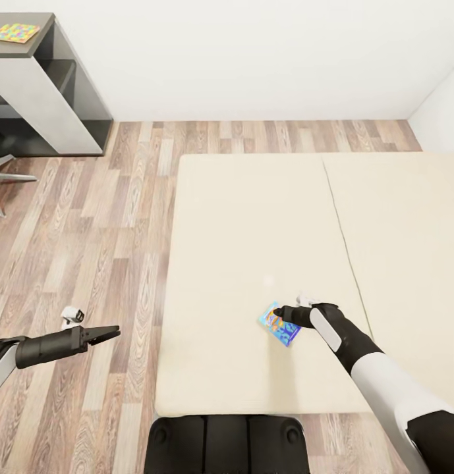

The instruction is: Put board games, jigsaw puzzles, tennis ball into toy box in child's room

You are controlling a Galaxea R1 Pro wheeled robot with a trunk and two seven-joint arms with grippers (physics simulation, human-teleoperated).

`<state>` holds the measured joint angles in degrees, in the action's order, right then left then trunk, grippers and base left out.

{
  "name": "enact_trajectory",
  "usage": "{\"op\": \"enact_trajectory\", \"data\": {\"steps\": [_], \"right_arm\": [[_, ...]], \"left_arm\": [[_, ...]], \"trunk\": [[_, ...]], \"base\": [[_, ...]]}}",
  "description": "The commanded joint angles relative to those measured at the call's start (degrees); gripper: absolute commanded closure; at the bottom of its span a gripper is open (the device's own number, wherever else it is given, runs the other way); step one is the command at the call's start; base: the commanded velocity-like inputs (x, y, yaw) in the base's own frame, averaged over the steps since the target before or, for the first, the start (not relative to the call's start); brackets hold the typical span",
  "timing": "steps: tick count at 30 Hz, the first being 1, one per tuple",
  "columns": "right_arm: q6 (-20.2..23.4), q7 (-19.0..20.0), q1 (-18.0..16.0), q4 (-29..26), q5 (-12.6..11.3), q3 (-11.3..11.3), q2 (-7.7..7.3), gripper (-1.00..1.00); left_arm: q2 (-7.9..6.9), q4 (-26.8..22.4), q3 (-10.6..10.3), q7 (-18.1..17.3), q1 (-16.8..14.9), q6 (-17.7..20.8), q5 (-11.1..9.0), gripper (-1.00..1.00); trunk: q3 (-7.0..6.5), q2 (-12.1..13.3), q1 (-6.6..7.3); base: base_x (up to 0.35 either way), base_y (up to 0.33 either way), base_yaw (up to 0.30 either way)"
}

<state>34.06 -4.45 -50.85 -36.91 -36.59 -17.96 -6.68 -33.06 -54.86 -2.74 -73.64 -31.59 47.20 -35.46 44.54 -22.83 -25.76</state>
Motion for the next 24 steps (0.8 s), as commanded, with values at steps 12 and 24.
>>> {"op": "enact_trajectory", "data": {"steps": [12,24], "right_arm": [[-0.5,-0.5,-0.2,-0.7,-0.5,-0.1,-0.51,-1.0],[-1.9,-0.6,-0.2,-0.6,-0.5,-0.1,-0.18,-1.0]], "left_arm": [[-0.06,0.0,-0.2,0.0,0.0,0.5,-0.4,-1.0],[-0.03,0.0,-0.2,0.0,0.0,0.5,-0.4,-1.0]], "trunk": [[1.2,-0.1,-0.03],[2.15,-0.1,-0.03]], "base": [[0.0,0.0,0.0],[0.0,0.0,0.0]]}}
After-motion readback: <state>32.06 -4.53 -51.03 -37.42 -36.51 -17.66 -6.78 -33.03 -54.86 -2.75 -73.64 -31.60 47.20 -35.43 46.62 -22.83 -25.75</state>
